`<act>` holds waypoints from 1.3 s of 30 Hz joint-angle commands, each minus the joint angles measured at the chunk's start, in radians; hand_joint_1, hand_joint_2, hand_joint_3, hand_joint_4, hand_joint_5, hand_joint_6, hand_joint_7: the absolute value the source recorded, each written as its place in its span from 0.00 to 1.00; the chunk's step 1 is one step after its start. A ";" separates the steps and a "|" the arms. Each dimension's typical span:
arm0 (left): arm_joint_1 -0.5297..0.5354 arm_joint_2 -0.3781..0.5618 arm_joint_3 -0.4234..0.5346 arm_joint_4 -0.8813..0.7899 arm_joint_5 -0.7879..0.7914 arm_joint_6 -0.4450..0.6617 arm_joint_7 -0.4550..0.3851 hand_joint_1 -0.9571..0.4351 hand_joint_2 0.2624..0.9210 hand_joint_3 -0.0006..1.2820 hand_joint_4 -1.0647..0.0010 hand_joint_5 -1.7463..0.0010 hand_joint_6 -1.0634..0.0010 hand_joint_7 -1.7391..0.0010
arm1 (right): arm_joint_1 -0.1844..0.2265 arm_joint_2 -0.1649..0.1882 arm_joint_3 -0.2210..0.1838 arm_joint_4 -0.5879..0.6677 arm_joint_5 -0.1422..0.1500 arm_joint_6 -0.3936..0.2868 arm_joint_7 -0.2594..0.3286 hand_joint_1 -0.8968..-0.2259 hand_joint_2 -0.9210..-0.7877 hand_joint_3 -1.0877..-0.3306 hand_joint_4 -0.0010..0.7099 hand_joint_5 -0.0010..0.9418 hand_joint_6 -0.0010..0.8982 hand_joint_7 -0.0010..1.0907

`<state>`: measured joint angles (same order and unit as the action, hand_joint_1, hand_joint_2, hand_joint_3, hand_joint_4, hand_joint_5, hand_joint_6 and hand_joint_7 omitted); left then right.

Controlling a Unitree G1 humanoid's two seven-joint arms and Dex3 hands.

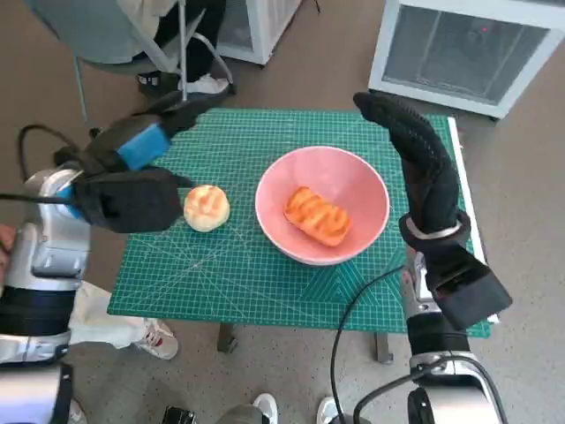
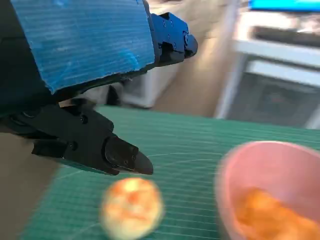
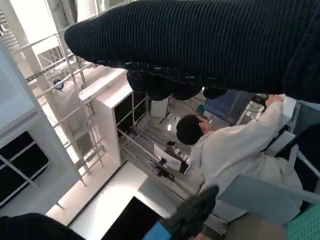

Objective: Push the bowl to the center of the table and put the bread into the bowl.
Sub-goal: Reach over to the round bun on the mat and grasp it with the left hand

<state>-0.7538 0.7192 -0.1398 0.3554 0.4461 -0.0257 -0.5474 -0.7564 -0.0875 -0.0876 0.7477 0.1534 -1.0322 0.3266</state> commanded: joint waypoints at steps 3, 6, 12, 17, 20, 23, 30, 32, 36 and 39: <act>0.001 0.002 -0.032 0.051 0.037 0.019 0.021 0.50 0.87 0.00 0.99 1.00 0.83 0.96 | 0.003 0.003 0.004 0.024 -0.003 0.003 0.003 0.49 0.00 0.28 0.33 0.22 0.00 0.69; -0.006 -0.008 -0.044 0.075 0.041 0.032 0.020 0.50 0.87 0.00 0.99 1.00 0.83 0.97 | 0.001 0.004 0.006 0.027 -0.006 0.002 0.002 0.49 0.00 0.28 0.32 0.23 0.00 0.69; -0.032 -0.037 -0.082 0.162 0.048 0.027 0.028 0.51 0.87 0.00 0.98 1.00 0.82 0.97 | -0.001 0.001 0.011 0.028 -0.005 0.003 0.008 0.47 0.00 0.28 0.31 0.25 0.00 0.69; -0.059 -0.071 -0.122 0.257 0.061 0.014 0.047 0.51 0.86 0.00 0.97 1.00 0.81 0.97 | 0.002 -0.005 0.012 0.023 0.007 0.006 0.019 0.46 0.00 0.28 0.30 0.26 0.00 0.69; -0.077 -0.099 -0.149 0.321 0.077 0.011 0.064 0.51 0.86 0.00 0.96 1.00 0.81 0.97 | 0.005 -0.008 0.012 0.017 0.014 0.008 0.027 0.46 0.00 0.28 0.30 0.27 0.00 0.69; -0.098 -0.132 -0.176 0.395 0.092 0.004 0.083 0.52 0.86 0.00 0.96 1.00 0.81 0.98 | 0.009 -0.011 0.010 0.015 0.016 0.008 0.032 0.46 0.00 0.28 0.28 0.30 0.00 0.68; -0.157 -0.200 -0.222 0.570 0.111 -0.007 0.115 0.53 0.86 0.00 0.95 1.00 0.80 0.98 | 0.015 -0.019 0.008 0.007 0.013 0.010 0.032 0.45 0.00 0.28 0.24 0.35 0.00 0.68; -0.171 -0.213 -0.232 0.610 0.117 -0.011 0.124 0.53 0.86 0.00 0.95 1.00 0.80 0.98 | 0.017 -0.021 0.007 0.002 0.015 0.012 0.033 0.45 0.00 0.28 0.24 0.35 0.00 0.68; -0.191 -0.233 -0.253 0.676 0.128 -0.018 0.145 0.53 0.87 0.00 0.94 0.99 0.78 0.98 | 0.021 -0.025 0.007 -0.008 0.018 0.020 0.034 0.45 0.00 0.29 0.23 0.36 0.00 0.68; -0.205 -0.247 -0.265 0.715 0.132 -0.014 0.157 0.53 0.87 0.00 0.93 0.99 0.76 0.97 | 0.023 -0.028 0.007 -0.013 0.021 0.028 0.034 0.45 0.00 0.29 0.23 0.37 0.00 0.68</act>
<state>-0.9251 0.4802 -0.3926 1.0293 0.5658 -0.0386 -0.4101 -0.7605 -0.1116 -0.0793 0.7383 0.1611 -1.0250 0.3484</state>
